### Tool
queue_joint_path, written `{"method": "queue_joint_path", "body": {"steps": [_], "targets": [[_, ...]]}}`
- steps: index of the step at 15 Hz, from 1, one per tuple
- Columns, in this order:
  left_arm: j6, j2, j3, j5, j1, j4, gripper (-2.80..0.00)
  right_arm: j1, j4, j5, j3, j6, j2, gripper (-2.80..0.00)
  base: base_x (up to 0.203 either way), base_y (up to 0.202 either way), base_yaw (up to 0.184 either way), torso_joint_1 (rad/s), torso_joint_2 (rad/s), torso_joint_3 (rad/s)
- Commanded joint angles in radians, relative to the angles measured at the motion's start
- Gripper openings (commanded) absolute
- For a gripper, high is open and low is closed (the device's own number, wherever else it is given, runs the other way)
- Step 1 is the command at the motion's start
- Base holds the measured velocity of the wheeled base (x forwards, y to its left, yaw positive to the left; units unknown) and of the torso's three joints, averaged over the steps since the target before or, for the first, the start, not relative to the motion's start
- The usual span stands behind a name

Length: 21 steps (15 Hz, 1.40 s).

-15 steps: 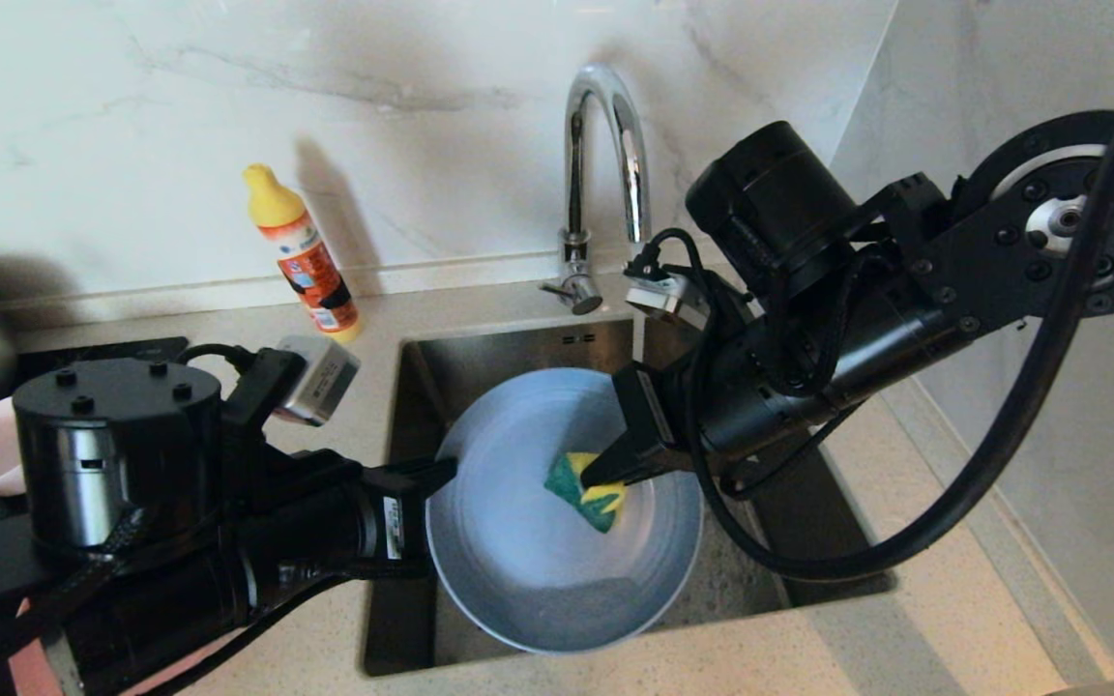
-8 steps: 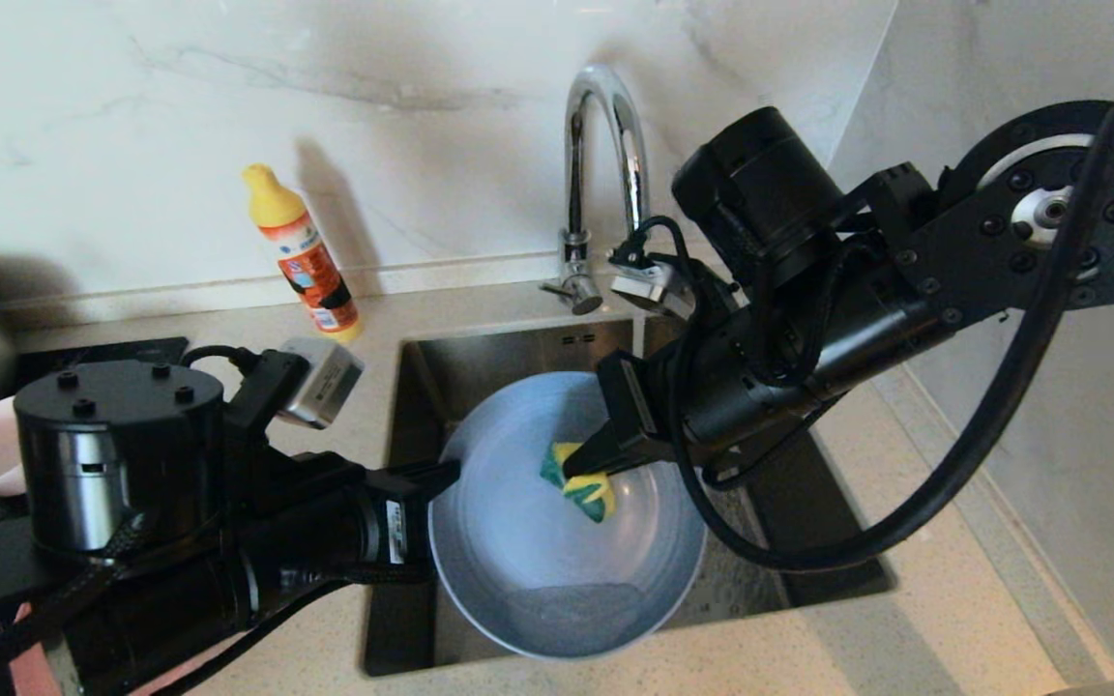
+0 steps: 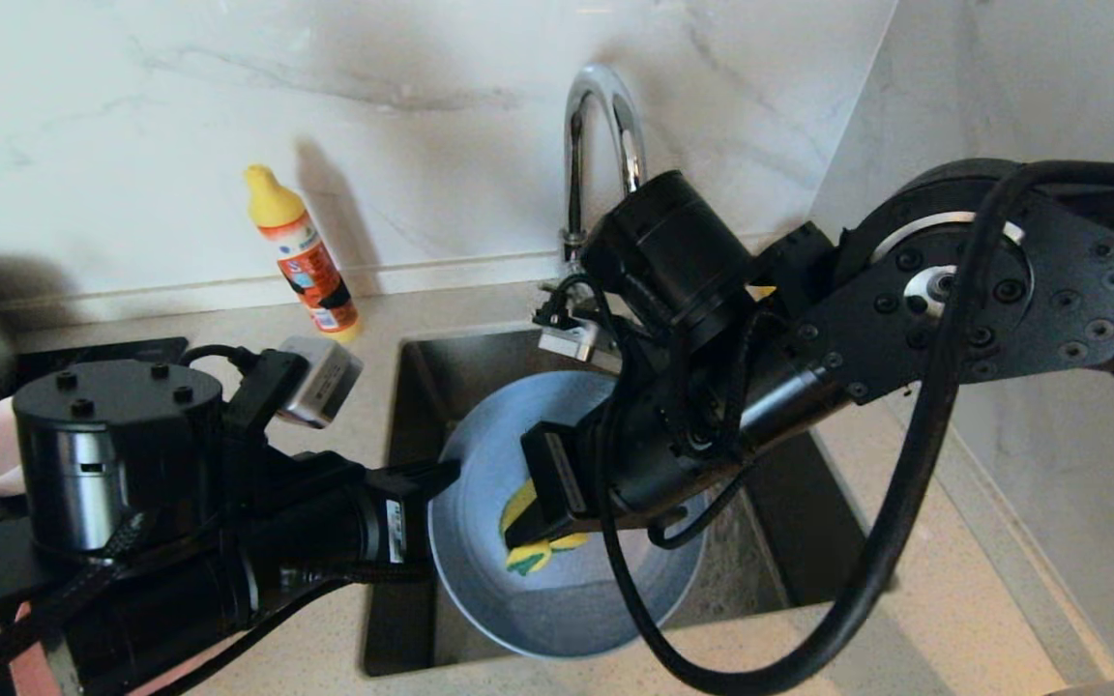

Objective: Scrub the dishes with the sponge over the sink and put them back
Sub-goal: Wipe the plate

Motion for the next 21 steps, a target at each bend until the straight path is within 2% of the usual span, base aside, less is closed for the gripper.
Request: {"method": "queue_joint_path", "body": {"steps": [1, 3, 7, 13, 21], "targets": [[-0.005, -0.001, 0.001, 0.001, 0.000, -0.003, -2.80, 0.036, 0.005, 0.003, 0.008, 0.009, -0.014, -2.80, 0.000, 0.000, 0.000, 0.000, 0.00, 0.000], [-0.005, 0.001, 0.004, 0.002, 0.000, -0.003, -2.80, 0.068, 0.006, 0.003, 0.009, 0.019, -0.047, -2.80, 0.000, 0.000, 0.000, 0.000, 0.00, 0.000], [-0.003, -0.003, 0.004, 0.000, -0.001, -0.003, -2.80, 0.072, 0.001, 0.001, 0.005, 0.014, -0.011, -2.80, 0.000, 0.000, 0.000, 0.000, 0.00, 0.000], [-0.005, -0.010, 0.016, 0.002, 0.000, -0.003, -2.80, -0.003, -0.006, 0.000, -0.004, 0.011, 0.056, -2.80, 0.000, 0.000, 0.000, 0.000, 0.00, 0.000], [-0.005, -0.012, 0.013, 0.002, -0.001, -0.003, -2.80, -0.078, -0.022, 0.000, -0.009, 0.008, -0.015, -2.80, 0.000, 0.000, 0.000, 0.000, 0.00, 0.000]]}}
